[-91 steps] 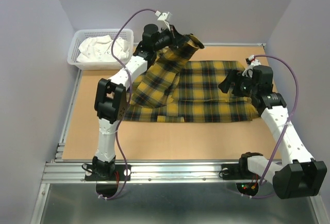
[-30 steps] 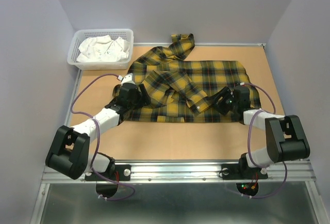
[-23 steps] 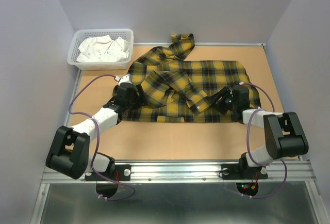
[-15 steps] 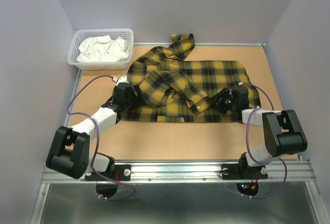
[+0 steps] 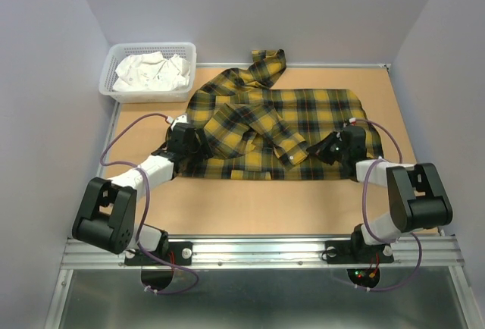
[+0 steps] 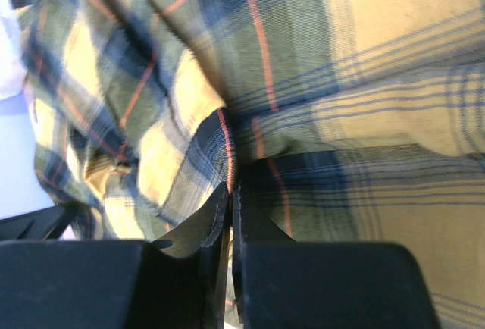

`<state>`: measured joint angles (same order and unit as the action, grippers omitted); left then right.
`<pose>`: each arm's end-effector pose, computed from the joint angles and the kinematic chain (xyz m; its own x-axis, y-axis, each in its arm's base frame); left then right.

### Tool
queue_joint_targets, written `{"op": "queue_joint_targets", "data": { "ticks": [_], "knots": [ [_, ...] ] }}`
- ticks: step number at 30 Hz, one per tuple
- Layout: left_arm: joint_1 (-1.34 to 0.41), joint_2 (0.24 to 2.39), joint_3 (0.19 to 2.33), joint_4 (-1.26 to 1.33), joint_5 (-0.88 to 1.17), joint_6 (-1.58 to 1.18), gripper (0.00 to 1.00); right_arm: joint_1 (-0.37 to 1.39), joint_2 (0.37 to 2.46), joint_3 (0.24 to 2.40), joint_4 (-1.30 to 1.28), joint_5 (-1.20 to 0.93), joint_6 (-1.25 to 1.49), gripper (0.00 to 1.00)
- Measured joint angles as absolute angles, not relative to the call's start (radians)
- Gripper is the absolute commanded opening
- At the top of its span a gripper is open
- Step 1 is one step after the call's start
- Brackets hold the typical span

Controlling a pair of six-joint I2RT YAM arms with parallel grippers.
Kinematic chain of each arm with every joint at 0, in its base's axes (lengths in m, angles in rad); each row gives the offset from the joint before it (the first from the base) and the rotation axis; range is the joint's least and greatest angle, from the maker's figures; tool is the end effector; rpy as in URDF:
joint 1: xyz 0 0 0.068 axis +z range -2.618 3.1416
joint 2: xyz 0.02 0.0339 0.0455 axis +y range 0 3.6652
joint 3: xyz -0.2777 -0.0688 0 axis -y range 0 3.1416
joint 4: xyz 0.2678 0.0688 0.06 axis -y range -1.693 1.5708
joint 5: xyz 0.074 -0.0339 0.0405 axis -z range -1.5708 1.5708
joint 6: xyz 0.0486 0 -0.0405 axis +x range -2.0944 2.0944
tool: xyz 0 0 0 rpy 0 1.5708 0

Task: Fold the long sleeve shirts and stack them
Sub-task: Fold the shirt

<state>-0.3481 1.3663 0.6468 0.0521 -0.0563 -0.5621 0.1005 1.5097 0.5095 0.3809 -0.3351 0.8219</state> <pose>0.2837 -0.1000 0.1782 -0.6517 -0.3296 -0.6831 -0.0571 0.9194 -0.3891 0.2927 0.0456 0.1281 -0.6578 0.6289 -0.4146 0.1771 0.6641 0.7264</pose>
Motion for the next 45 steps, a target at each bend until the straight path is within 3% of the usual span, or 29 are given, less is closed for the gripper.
{"op": "queue_joint_targets", "data": {
  "ticks": [16,30,45],
  "knots": [
    [-0.318,1.438,0.662,0.031,-0.056,-0.603,0.81,0.106,1.260,0.797,0.087,-0.319,0.624,0.00],
    [-0.290,1.451,0.673,0.030,-0.052,-0.648,0.81,0.099,1.078,0.929,-0.280,-0.123,0.467,0.01],
    [-0.279,1.414,0.675,-0.013,-0.025,-0.685,0.81,0.090,1.049,1.051,-0.457,-0.056,0.419,0.00]
  ]
}}
